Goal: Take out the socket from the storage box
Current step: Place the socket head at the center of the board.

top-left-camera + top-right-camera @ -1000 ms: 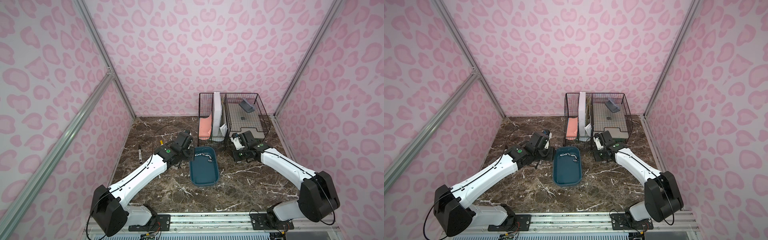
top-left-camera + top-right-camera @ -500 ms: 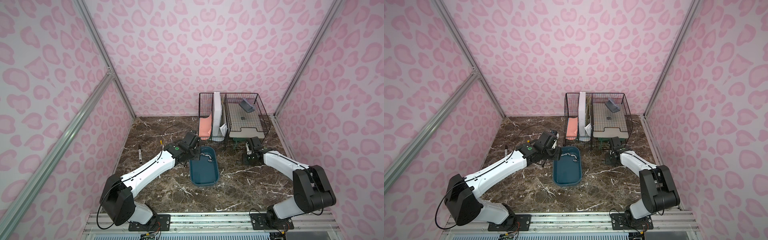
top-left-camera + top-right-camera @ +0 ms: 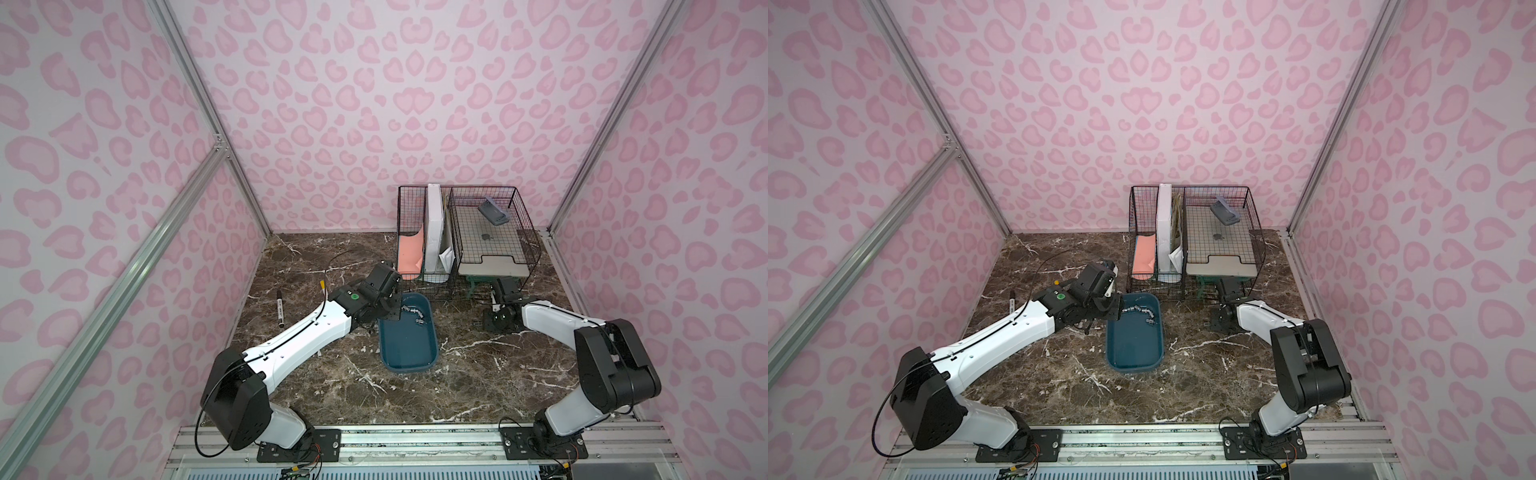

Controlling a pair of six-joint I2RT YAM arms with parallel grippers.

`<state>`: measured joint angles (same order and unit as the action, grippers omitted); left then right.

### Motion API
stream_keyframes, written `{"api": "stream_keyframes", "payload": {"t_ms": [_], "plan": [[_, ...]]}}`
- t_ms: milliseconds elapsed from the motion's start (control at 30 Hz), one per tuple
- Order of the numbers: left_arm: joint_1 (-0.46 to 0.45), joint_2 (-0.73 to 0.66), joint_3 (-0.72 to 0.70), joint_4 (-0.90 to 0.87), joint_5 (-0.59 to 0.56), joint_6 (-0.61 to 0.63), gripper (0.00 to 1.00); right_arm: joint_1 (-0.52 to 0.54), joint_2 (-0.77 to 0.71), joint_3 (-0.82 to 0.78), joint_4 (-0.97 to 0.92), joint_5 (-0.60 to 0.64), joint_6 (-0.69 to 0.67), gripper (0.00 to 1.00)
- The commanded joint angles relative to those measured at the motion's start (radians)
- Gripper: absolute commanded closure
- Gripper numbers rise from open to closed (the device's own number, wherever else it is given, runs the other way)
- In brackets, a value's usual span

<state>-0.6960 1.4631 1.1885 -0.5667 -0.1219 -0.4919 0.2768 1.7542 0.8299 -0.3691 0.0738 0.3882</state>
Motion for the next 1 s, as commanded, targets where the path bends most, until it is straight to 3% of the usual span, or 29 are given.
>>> {"api": "stream_keyframes", "payload": {"t_ms": [0,467,767,967], "plan": [[-0.001,0.002,0.005,0.015,-0.007,-0.002,0.54,-0.002,-0.003,0.004,0.029,0.008,0.007,0.67],[-0.006,0.044,0.037,0.023,0.05,0.049,0.54,-0.002,-0.088,0.041,-0.053,0.005,0.014,0.62],[-0.007,0.2,0.106,0.063,0.175,0.201,0.55,0.008,-0.216,0.066,-0.135,-0.024,0.014,0.61],[-0.005,0.342,0.168,0.073,0.195,0.192,0.56,0.02,-0.294,0.053,-0.154,-0.049,0.014,0.61]]}}
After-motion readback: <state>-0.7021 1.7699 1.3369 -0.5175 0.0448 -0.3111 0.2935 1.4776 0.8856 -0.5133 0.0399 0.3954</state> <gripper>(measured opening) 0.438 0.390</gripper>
